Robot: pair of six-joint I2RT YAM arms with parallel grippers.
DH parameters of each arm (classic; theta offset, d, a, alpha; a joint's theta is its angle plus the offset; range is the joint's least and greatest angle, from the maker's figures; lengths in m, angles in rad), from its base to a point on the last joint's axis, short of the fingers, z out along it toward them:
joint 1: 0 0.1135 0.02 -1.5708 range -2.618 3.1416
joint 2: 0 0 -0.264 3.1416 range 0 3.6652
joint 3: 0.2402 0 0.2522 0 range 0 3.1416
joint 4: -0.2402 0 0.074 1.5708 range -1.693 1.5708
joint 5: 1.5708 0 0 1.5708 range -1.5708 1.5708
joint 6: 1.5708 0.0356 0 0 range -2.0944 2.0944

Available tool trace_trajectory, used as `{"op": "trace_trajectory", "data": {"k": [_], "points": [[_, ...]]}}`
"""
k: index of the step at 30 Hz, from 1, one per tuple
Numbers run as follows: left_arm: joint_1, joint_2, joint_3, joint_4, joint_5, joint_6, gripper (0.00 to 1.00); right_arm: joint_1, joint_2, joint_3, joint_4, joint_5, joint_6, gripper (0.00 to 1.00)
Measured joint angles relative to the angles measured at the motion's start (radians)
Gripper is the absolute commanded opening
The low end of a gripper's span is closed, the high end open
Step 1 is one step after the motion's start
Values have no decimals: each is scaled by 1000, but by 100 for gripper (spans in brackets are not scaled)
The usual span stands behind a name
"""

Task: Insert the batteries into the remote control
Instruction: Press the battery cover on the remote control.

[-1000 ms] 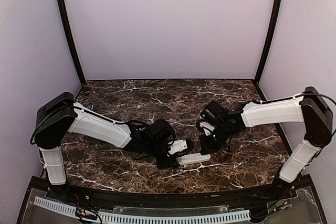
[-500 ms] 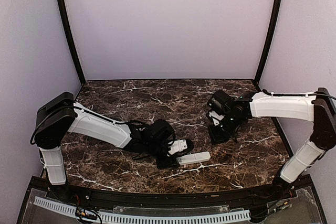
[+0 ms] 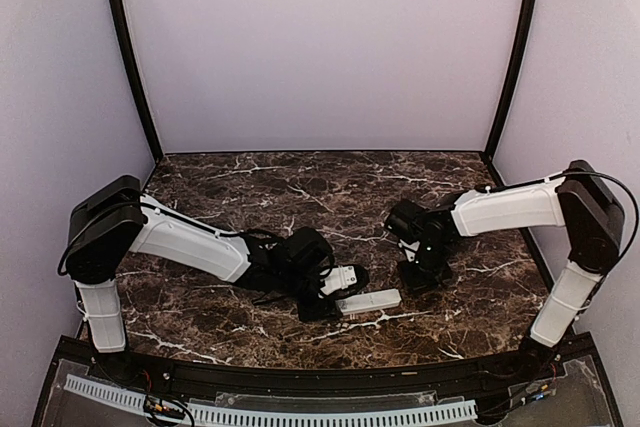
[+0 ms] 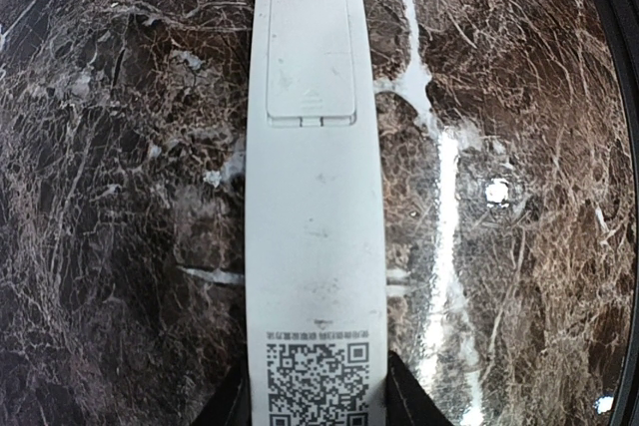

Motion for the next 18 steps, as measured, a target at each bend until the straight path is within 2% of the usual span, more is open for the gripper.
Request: {"op": "trace_trajectory", "data": {"k": [18], "points": [[0,0,0,0,0,0,5,87,59,71,0,24,45,0]]}}
